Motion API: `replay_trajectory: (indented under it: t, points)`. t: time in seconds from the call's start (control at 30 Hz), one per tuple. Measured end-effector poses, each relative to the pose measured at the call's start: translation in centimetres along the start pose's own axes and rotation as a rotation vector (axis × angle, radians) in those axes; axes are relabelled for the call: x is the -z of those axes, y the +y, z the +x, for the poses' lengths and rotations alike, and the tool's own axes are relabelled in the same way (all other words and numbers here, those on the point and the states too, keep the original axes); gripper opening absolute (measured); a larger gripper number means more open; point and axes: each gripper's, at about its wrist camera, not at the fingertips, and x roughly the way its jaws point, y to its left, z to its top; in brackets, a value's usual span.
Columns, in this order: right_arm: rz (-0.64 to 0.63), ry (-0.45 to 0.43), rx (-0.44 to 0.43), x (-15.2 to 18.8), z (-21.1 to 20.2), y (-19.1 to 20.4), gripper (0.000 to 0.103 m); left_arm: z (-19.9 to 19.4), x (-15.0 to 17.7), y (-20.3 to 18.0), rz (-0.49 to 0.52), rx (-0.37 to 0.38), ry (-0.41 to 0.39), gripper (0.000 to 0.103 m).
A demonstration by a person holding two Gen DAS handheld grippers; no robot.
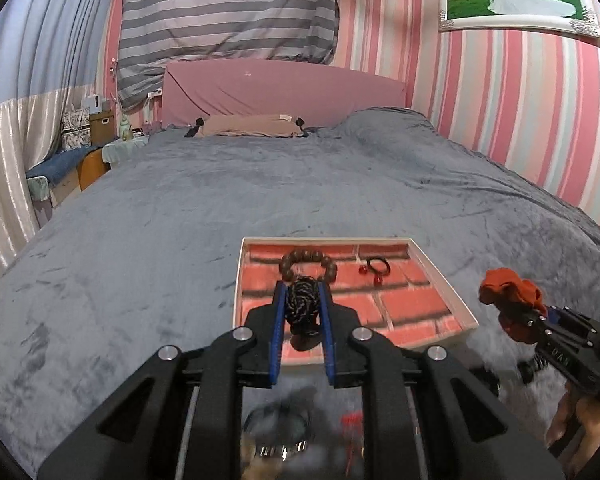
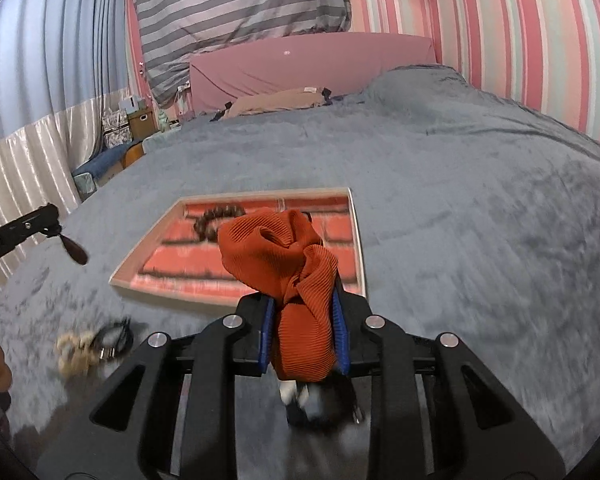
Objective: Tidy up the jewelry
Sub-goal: 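Carry both items into the tray and open both tools to release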
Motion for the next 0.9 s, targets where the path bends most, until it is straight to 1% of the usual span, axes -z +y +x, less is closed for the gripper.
replay_trajectory:
  t: [0.13,0.27,0.4,0.5,0.57,0.67,0.9]
  points:
    - [-0.005,0.010,0.024,-2.4,4.5,0.7,0.025,4.4,-1.4,-1.0,-0.002,-0.008,0.033,0.016]
    - [0.026,0.062,0.037,-3.9,9.6,0.6,0.025,8.7,-1.7,-1.5,-0.005,-0.014,0.079,0.016]
    - [0.023,0.116,0.066,-4.5,14.0,1.1,0.024,13.3,-1.5,-1.5,-0.003,-0.026,0.142,0.016]
    - [0.033,0.153,0.083,-4.3,16.5,1.0,0.025,16.1,-1.0,-1.3,-0.005,-0.034,0.184,0.016]
    - [0.038,0.173,0.095,-4.2,17.8,0.7,0.024,17.8,-0.6,-1.1,-0.016,-0.036,0.221,0.016]
    - [0.042,0.206,0.110,-3.8,19.4,0.6,0.025,19.6,-0.1,-0.9,-0.021,-0.043,0.253,0.016]
    - [0.044,0.249,0.121,-3.4,21.1,0.4,0.025,21.5,-0.3,-1.5,-0.014,-0.040,0.272,0.017]
